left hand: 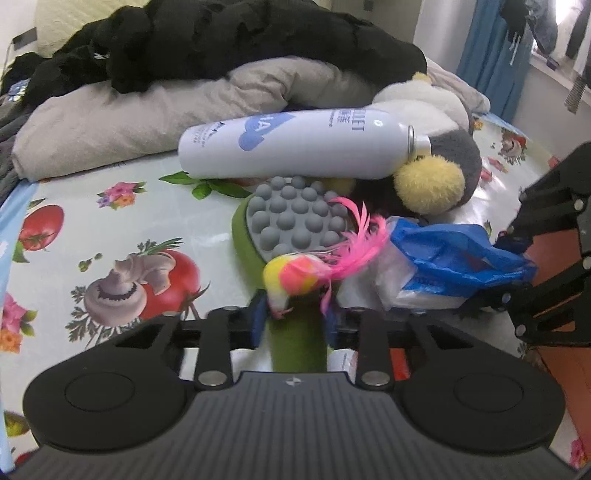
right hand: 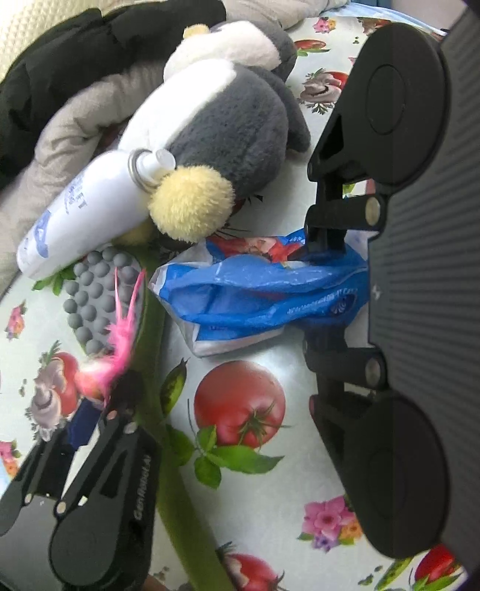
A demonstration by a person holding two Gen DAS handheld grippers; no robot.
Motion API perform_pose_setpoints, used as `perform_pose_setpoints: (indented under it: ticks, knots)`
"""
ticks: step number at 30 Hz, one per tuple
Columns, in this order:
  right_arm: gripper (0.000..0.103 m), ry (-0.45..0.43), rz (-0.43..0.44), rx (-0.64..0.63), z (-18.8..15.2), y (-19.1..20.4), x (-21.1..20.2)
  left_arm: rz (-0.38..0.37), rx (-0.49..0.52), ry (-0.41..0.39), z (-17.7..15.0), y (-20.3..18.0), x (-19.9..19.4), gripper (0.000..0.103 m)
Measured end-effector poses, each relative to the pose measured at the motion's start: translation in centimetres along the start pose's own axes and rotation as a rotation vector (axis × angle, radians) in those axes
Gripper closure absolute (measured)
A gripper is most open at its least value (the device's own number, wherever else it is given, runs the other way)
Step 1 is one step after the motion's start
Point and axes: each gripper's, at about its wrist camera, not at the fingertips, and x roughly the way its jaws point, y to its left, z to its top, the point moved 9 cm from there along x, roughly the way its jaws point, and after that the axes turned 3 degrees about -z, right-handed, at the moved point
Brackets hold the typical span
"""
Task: Organize soft objects
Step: 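Close the left tool on the pink feather toy while the right tool grasps the blue bag, then carry the feather toy and blue bag with both tools over the orange box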
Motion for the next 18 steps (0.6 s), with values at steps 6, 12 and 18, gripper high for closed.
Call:
perform_pose_setpoints:
  ticks: [6,12,18]
  knots:
    - [0.073,-0.052,-0.004,0.066,-0.4,0.3,-2.4,0.022,-0.014,-0.033,-0.3,-0.5,-2.7,0.082]
    - [0.073,-0.105,0.003,0.167,-1.8,1.4,-6.0,0.037,-0.051,-0.052,-1.1,-2.2,-6.4,0.082]
    - [0.073,-0.176,0.017,0.267,-3.3,2.7,-10.4,0.035,-0.100,-0.074,-2.4,-4.4,-11.6,0.082]
